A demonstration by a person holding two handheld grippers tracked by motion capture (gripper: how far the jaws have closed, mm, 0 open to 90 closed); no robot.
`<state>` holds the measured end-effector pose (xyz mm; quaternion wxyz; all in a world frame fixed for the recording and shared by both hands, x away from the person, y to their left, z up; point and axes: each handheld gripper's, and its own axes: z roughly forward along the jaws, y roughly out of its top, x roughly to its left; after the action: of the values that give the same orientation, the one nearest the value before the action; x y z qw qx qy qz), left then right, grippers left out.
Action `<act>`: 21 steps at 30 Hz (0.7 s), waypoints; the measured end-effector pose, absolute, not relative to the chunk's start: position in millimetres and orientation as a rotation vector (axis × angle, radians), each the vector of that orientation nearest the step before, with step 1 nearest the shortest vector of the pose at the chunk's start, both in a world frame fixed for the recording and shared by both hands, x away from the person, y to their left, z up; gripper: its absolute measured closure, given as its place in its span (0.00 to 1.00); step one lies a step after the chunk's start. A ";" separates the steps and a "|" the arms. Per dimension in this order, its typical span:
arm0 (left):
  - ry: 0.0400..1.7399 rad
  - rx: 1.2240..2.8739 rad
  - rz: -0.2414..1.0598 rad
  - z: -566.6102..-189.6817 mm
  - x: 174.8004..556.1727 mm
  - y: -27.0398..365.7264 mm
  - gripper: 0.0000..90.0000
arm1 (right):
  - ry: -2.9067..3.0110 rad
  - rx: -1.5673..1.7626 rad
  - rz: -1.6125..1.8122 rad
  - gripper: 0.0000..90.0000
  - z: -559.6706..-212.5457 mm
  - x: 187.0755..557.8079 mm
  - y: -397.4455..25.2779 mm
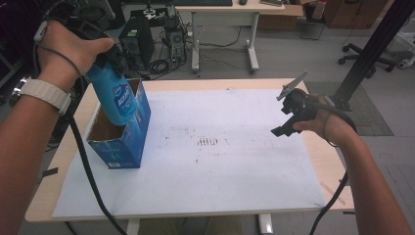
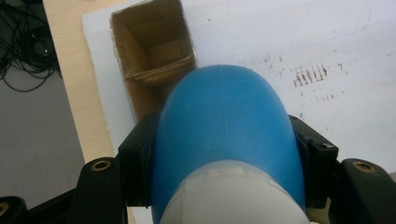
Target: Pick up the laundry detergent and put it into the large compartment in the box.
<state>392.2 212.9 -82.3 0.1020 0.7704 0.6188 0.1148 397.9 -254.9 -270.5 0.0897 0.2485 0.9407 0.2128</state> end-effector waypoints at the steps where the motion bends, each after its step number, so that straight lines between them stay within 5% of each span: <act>1: 1.833 2.268 0.344 -82.5 392.7 214.9 0.42 | 2.797 0.740 0.632 0.10 -270.6 398.0 -254.9; 21: 1.896 2.238 0.391 -102.3 400.5 236.5 0.42 | 2.797 0.758 0.629 0.10 -272.5 399.2 -257.9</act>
<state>400.5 236.5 -102.3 0.0910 0.7532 0.6380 0.1317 399.2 -257.9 -272.5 0.0882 0.2545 0.9396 0.2114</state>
